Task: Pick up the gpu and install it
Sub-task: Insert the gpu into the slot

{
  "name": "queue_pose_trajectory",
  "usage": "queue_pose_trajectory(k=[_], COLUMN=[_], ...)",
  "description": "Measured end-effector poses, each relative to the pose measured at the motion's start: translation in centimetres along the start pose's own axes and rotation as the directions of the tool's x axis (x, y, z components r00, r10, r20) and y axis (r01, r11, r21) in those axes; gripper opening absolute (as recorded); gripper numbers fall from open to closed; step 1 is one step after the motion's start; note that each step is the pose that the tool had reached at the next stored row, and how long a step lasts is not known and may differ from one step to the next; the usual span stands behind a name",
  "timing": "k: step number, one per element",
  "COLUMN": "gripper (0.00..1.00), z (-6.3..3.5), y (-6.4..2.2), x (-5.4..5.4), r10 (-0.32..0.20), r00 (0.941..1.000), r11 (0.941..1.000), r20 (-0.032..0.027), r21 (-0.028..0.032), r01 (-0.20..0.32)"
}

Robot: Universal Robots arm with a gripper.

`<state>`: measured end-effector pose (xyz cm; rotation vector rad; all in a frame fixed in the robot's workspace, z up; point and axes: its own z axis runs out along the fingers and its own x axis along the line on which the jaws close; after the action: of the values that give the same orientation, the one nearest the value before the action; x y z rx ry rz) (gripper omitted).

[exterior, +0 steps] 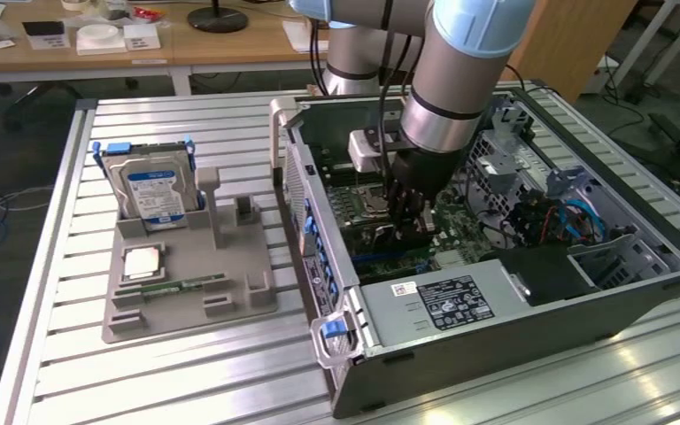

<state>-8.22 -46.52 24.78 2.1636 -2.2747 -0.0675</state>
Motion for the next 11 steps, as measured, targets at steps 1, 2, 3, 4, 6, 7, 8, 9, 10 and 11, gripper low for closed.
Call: queue_pose_trajectory(k=[1, 2, 3, 4, 6, 7, 8, 9, 10, 11], gripper=[0.27, 0.27, 0.27, 0.27, 0.27, 0.27, 0.27, 0.27, 0.27, 0.27], z=[0.10, 0.16, 0.16, 0.16, 0.18, 0.20, 0.23, 0.27, 0.26, 0.26], y=[0.00, 0.00, 0.00, 0.00, 0.00, 0.01, 0.01, 0.02, 0.02, 0.02], x=[0.00, 0.01, 0.01, 0.01, 0.01, 0.02, 0.01, 0.01, 0.02, 0.02], r10=[0.000, 0.000, 0.000, 0.000, 0.000, 0.000, 0.000, 0.000, 0.000, 0.000], r00=[1.0000, 1.0000, 1.0000, 1.0000, 1.0000, 1.0000, 1.0000, 1.0000, 1.0000, 1.0000], r11=[1.0000, 1.0000, 1.0000, 1.0000, 1.0000, 1.0000, 1.0000, 1.0000, 1.0000, 1.0000], r20=[0.0000, -0.0001, -0.0002, -0.0002, 0.0001, 0.0018, 0.0033, 0.0041, 0.0041, 0.0041], r21=[0.0000, 0.0000, -0.0001, -0.0001, -0.0002, -0.0002, -0.0002, -0.0001, -0.0003, -0.0003], r01=[0.000, 0.000, 0.000, 0.000, 0.000, 0.000, 0.000, 0.000, 0.000, 0.000])
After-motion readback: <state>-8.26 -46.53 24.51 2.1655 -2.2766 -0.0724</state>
